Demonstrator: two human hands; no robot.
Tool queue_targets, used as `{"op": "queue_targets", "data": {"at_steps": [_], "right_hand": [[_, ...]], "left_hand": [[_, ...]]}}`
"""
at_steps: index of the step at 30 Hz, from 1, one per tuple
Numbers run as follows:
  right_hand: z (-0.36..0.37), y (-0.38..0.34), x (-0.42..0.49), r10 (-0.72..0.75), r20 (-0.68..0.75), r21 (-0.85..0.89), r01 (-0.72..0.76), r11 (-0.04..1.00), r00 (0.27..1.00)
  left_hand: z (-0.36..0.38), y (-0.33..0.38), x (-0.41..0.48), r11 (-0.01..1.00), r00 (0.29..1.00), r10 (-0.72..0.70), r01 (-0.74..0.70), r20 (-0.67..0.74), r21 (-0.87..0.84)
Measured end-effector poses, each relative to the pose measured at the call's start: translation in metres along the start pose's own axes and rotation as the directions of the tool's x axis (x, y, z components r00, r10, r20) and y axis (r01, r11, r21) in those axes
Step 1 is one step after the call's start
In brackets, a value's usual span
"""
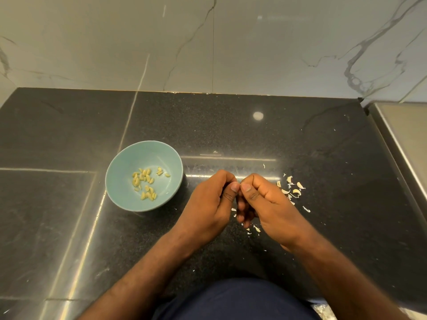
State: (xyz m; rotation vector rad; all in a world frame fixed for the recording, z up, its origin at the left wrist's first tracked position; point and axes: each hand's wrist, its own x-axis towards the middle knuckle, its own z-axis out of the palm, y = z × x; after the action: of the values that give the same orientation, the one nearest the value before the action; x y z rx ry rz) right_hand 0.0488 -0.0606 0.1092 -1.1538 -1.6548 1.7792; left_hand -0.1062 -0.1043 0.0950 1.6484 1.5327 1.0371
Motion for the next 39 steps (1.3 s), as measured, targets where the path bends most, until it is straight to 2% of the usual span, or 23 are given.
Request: {"op": "queue_targets", "data": {"at_steps": [4,7,8,10,12,15,18,26,31,33,36,38,39], "right_hand": [[-0.003,0.000,0.000,0.069,0.021,0.038,-0.070,0.997,0.997],[-0.001,0.006,0.000,0.082,0.024,0.058,-0.083,0.995,0.996],[0.001,0.008,0.001,0.039,0.009,0.022,-0.039,0.999,0.999],[0.004,0.012,0.001,-0.147,-0.048,-0.154,0.138,0.978,0.988],[0.002,0.017,0.003,-0.375,-0.064,-0.390,0.322,0.862,0.925],[-0.005,0.025,0.007,-0.543,-0.038,-0.616,0.408,0.674,0.839],[-0.010,0.026,0.009,-0.618,0.006,-0.672,0.461,0.580,0.786],[-0.013,0.026,0.008,-0.616,0.034,-0.585,0.515,0.626,0.787],[-0.010,0.028,0.003,-0.633,-0.054,-0.551,0.505,0.664,0.773],[-0.008,0.028,0.001,-0.652,-0.080,-0.529,0.522,0.669,0.754],[-0.006,0.026,-0.002,-0.686,-0.095,-0.531,0.546,0.648,0.722],[-0.006,0.023,-0.003,-0.681,-0.112,-0.511,0.546,0.664,0.724],[-0.005,0.021,-0.003,-0.665,-0.133,-0.480,0.539,0.692,0.735]], "left_hand": [[-0.002,-0.002,0.000,0.991,0.996,0.047,-0.056,0.079,0.118],[-0.002,-0.003,0.002,0.988,0.996,0.057,-0.067,0.069,0.141],[-0.001,-0.002,0.002,0.993,0.998,0.046,-0.051,0.053,0.105],[0.000,0.001,0.002,1.000,0.999,-0.009,0.010,0.034,-0.006],[0.002,0.007,0.003,0.983,0.993,-0.103,0.112,0.064,-0.148],[0.003,0.015,0.003,0.901,0.954,-0.260,0.296,0.150,-0.318],[0.003,0.024,0.003,0.763,0.895,-0.381,0.446,0.231,-0.469],[0.004,0.035,0.004,0.595,0.845,-0.453,0.524,0.284,-0.609],[0.008,0.040,0.001,0.455,0.819,-0.484,0.536,0.308,-0.711],[0.011,0.042,-0.001,0.430,0.825,-0.478,0.518,0.301,-0.740],[0.013,0.045,-0.003,0.451,0.845,-0.466,0.481,0.261,-0.751],[0.014,0.045,-0.004,0.526,0.871,-0.453,0.435,0.193,-0.730],[0.014,0.044,-0.004,0.596,0.892,-0.431,0.395,0.137,-0.699]]}}
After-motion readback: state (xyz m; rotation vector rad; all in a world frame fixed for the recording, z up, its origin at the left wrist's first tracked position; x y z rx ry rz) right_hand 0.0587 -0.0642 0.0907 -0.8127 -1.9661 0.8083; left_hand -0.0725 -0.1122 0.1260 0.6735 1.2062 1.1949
